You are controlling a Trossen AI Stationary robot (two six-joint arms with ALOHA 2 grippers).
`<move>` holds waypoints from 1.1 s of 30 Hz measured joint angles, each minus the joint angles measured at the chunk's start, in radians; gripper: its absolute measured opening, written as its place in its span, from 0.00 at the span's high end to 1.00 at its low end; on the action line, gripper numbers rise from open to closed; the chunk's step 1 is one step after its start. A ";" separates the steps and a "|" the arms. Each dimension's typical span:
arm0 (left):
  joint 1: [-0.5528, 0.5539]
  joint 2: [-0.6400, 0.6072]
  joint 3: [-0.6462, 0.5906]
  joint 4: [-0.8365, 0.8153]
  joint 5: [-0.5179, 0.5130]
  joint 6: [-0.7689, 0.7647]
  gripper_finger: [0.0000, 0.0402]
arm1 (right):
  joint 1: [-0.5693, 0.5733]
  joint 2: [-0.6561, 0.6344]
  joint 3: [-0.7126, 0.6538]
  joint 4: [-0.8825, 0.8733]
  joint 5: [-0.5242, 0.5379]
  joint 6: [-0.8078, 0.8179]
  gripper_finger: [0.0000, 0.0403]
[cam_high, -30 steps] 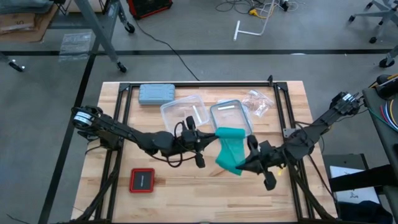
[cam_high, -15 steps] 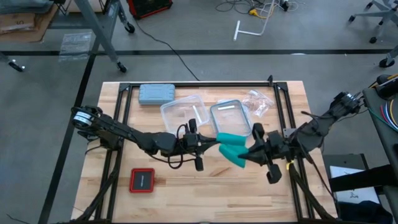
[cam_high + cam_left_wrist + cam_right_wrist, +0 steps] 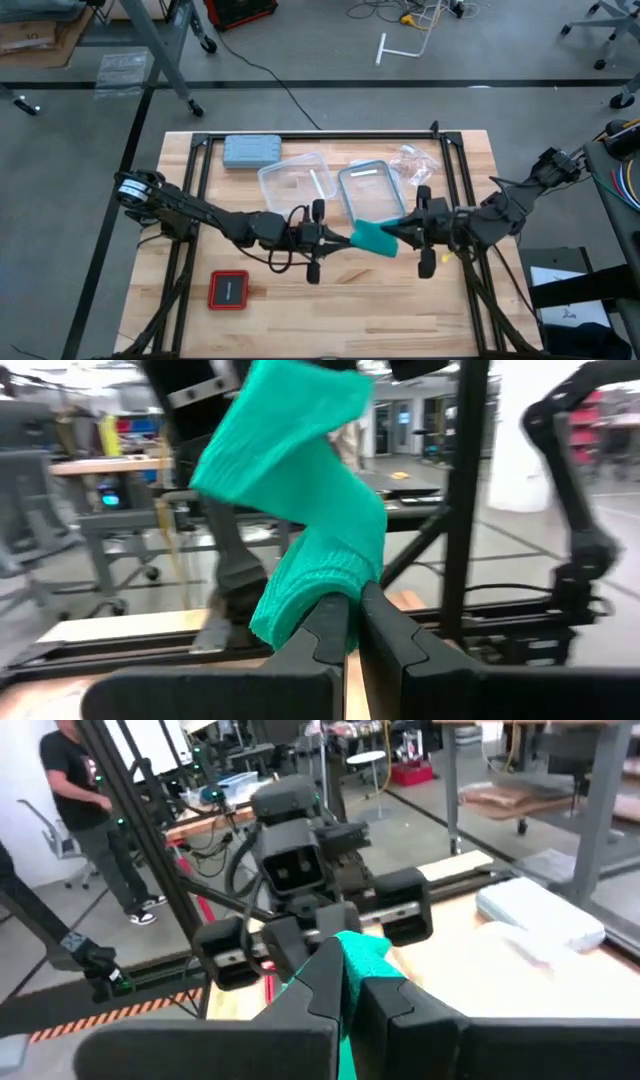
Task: Roll bandage
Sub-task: Roll the blue bandage
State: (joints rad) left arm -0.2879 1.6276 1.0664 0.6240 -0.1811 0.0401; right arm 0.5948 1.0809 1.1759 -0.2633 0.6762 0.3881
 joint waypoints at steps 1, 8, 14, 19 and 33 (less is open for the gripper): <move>-0.002 0.000 0.000 0.000 0.015 -0.009 1.00 | -0.002 0.000 0.000 -0.009 0.001 0.016 1.00; -0.048 0.001 -0.002 -0.027 0.038 -0.068 1.00 | -0.004 -0.001 -0.001 -0.125 0.001 0.102 0.85; -0.077 0.001 -0.002 -0.114 0.047 -0.180 1.00 | -0.008 -0.003 -0.001 -0.303 0.001 0.249 0.64; -0.082 0.002 -0.002 -0.208 0.155 -0.226 1.00 | -0.011 -0.016 -0.002 -0.523 0.005 0.411 0.53; -0.069 -0.040 -0.002 -0.259 0.136 -0.162 1.00 | 0.001 0.008 -0.054 -0.541 -0.124 0.295 0.49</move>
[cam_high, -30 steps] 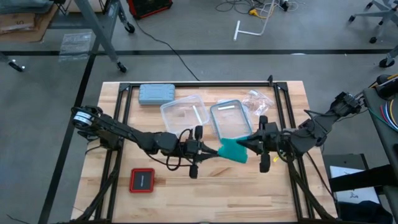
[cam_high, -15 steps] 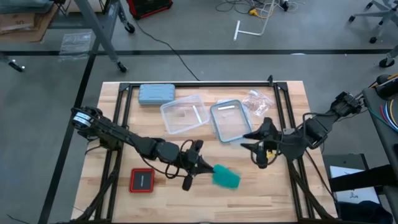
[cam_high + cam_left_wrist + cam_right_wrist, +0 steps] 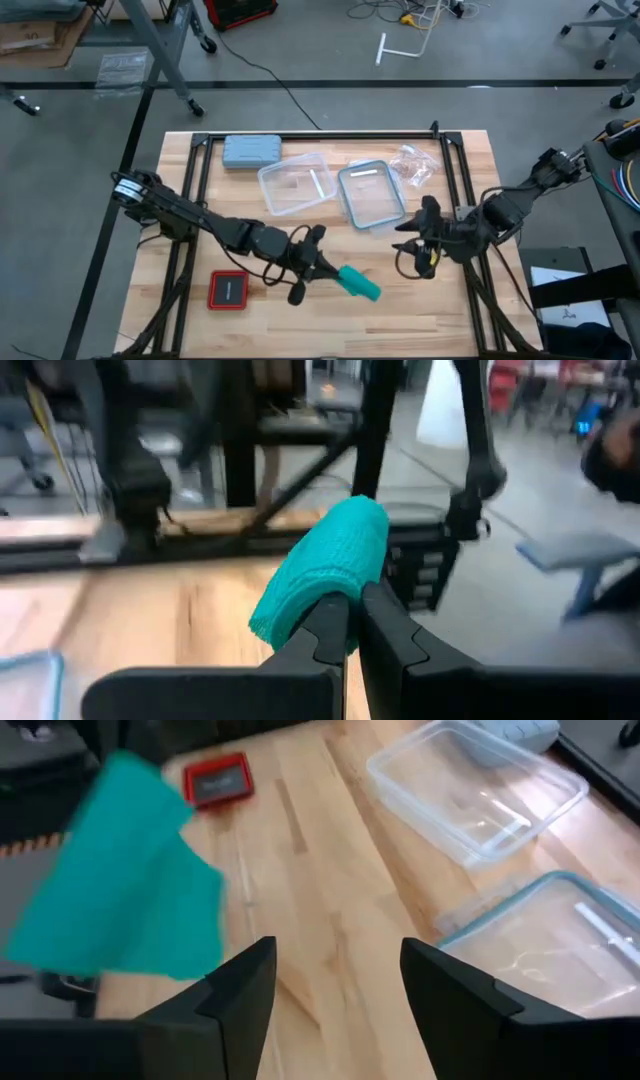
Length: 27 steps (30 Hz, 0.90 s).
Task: Roll bandage
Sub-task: Roll the blue bandage
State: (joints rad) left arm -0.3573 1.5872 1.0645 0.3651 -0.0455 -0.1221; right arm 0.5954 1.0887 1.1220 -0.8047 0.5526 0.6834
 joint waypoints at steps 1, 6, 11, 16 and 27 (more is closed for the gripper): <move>0.000 -0.005 0.000 0.018 -0.012 0.002 1.00 | 0.000 0.000 -0.022 0.020 0.000 -0.015 0.49; -0.002 -0.079 0.001 0.076 -0.076 0.031 1.00 | 0.032 -0.016 -0.170 0.295 -0.011 -0.197 0.48; 0.000 -0.128 0.001 0.065 -0.145 0.062 1.00 | 0.047 -0.003 -0.306 0.590 -0.003 -0.323 0.48; -0.002 -0.160 0.001 0.070 -0.213 0.099 1.00 | 0.048 0.027 -0.416 0.864 -0.003 -0.373 0.47; -0.001 -0.167 0.001 0.102 -0.234 0.118 1.00 | 0.045 0.075 -0.460 0.970 0.176 -0.487 0.46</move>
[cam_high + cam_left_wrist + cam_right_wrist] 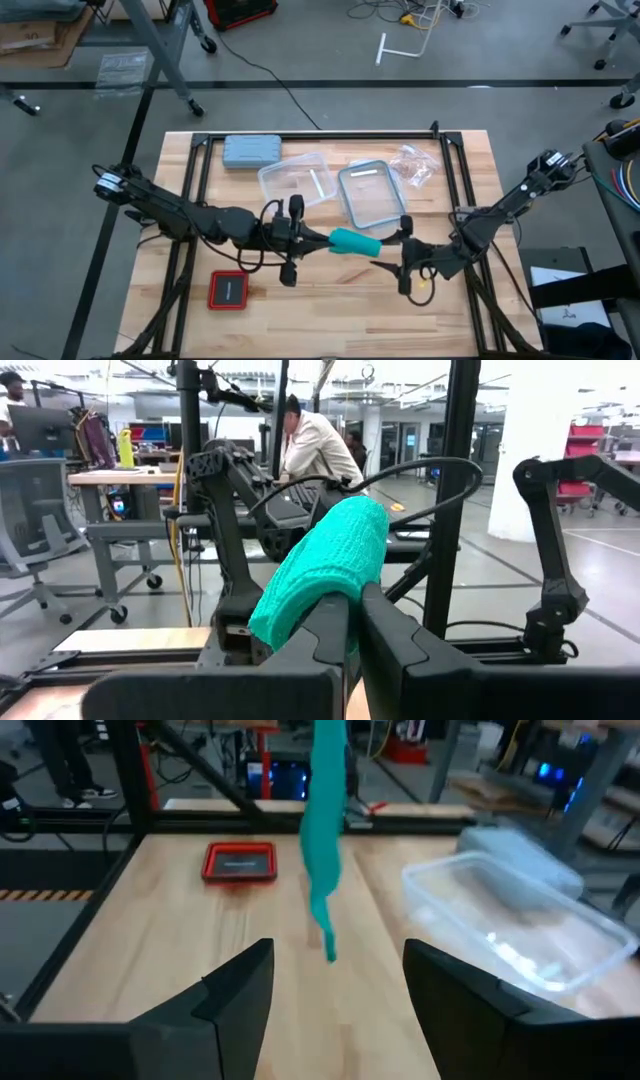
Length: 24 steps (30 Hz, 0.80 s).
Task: Roll bandage
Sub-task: Roll the blue bandage
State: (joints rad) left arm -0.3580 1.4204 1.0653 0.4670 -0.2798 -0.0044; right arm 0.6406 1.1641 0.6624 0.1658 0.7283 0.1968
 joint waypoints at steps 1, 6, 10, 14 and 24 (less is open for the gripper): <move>0.000 0.000 0.000 0.005 0.000 0.001 1.00 | -0.004 0.002 0.000 0.017 0.004 -0.015 0.46; 0.000 0.000 0.000 0.024 -0.001 0.018 1.00 | -0.055 0.034 0.000 0.143 -0.064 -0.087 0.48; 0.000 0.000 0.000 0.022 -0.026 0.023 1.00 | -0.100 0.077 0.000 0.216 -0.156 -0.089 0.58; -0.001 0.000 0.000 -0.034 -0.130 0.063 1.00 | -0.100 0.073 0.000 0.253 -0.224 -0.081 0.83; 0.002 0.032 0.000 -0.084 -0.226 0.091 1.00 | -0.098 0.021 0.096 0.257 -0.344 0.001 0.99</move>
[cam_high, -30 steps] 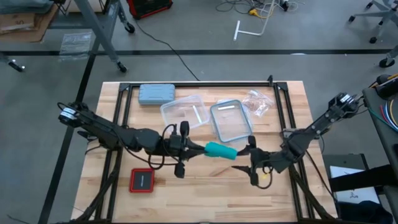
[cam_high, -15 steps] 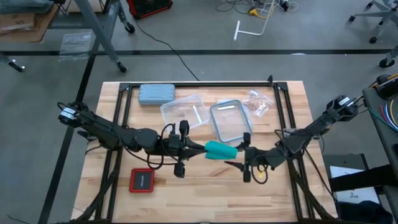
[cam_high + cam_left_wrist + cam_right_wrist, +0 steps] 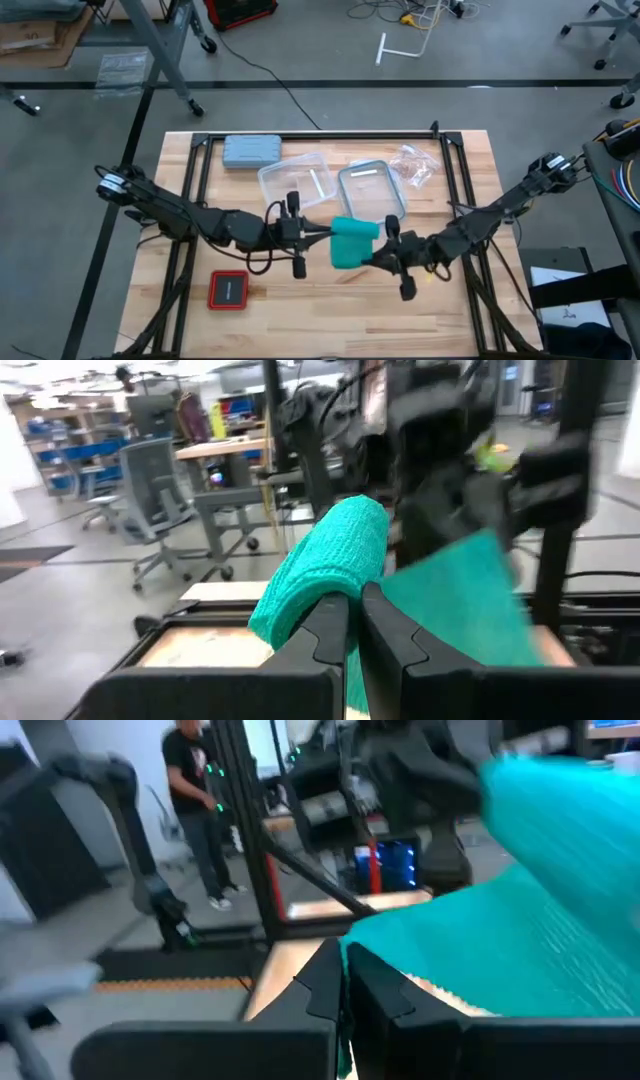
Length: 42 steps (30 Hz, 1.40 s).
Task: Roll bandage
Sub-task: Roll the blue bandage
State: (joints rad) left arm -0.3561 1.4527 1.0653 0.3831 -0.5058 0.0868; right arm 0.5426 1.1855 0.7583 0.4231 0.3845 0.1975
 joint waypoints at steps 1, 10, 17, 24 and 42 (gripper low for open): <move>0.001 0.002 0.000 -0.003 -0.011 -0.001 1.00 | 0.000 0.000 0.019 -0.009 -0.001 0.015 0.99; -0.001 0.037 0.000 -0.006 -0.016 -0.057 1.00 | -0.025 0.000 0.198 -0.174 0.037 0.040 1.00; -0.004 0.042 0.000 -0.063 0.014 -0.188 1.00 | -0.067 0.000 0.354 -0.463 0.118 0.133 1.00; -0.010 0.039 0.000 -0.063 0.078 -0.261 1.00 | -0.084 0.000 0.394 -0.574 0.149 0.180 1.00; -0.015 0.035 0.000 -0.172 -0.187 -0.250 1.00 | -0.056 -0.015 0.394 -0.552 0.183 0.199 1.00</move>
State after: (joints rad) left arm -0.3711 1.4879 1.0656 0.2106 -0.6932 -0.1637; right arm 0.4866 1.1704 1.1526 -0.1287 0.5674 0.3964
